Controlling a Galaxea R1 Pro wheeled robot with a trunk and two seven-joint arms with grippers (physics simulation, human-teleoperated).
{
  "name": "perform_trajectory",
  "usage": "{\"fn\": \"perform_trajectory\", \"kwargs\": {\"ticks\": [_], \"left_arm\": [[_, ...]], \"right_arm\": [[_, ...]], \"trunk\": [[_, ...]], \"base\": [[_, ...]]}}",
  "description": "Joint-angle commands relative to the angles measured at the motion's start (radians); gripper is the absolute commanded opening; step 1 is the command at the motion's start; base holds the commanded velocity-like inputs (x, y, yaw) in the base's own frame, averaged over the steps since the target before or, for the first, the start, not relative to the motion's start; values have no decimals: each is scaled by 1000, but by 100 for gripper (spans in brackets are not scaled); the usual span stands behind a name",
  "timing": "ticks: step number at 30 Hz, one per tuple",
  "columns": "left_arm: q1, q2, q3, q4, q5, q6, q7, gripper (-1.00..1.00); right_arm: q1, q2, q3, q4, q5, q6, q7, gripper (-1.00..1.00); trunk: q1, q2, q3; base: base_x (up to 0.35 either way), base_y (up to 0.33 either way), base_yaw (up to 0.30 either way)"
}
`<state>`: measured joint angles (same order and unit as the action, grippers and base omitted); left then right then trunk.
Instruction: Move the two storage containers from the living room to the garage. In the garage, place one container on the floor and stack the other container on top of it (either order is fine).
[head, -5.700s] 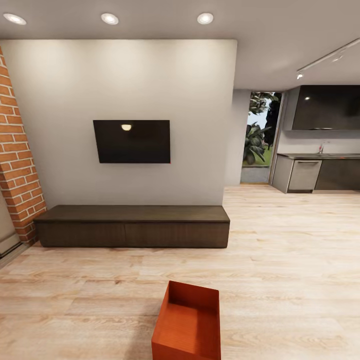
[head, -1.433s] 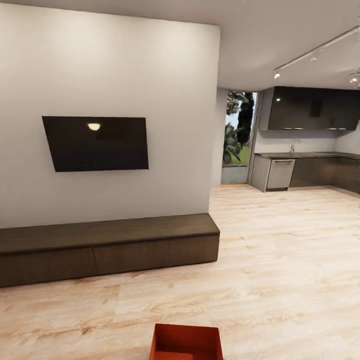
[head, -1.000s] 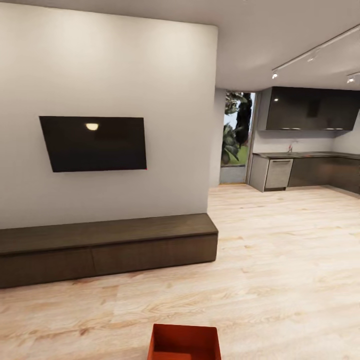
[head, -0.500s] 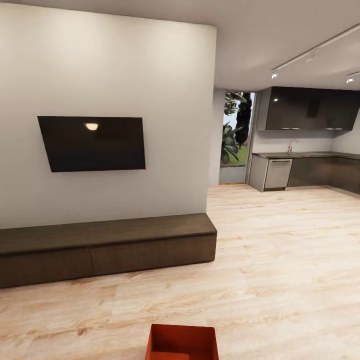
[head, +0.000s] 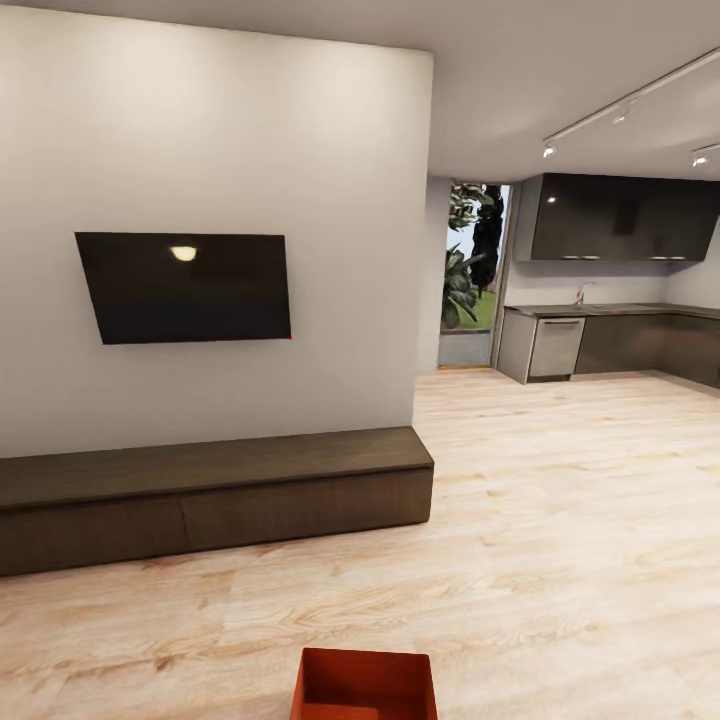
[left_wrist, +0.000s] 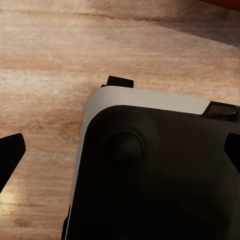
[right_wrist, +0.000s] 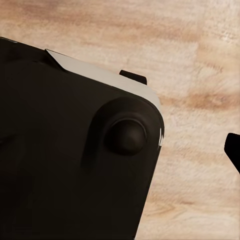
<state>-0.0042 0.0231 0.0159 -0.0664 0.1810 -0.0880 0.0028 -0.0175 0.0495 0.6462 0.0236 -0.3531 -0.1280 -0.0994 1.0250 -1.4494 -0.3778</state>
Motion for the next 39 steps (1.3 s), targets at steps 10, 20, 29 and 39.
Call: {"fn": "perform_trajectory", "kwargs": {"ticks": [10,20,29,39], "left_arm": [[0,0,1,0,5,-3,0,100],[0,0,1,0,5,-3,0,100],[0,0,1,-1,5,-3,0,100],[0,0,1,-1,5,-3,0,100]], "right_arm": [[-1,-2,8,3,-14,-2,-2,100],[-1,-4,8,3,-13,-2,-2,100],[-1,-5,7,3,-14,-2,-2,100],[-1,-6,7,3,-14,-2,-2,100]], "trunk": [[0,-1,-6],[0,-1,-21],[0,-1,-36],[0,-1,-52]], "base": [[0,0,0],[0,0,0],[0,0,0],[0,0,0]]}}
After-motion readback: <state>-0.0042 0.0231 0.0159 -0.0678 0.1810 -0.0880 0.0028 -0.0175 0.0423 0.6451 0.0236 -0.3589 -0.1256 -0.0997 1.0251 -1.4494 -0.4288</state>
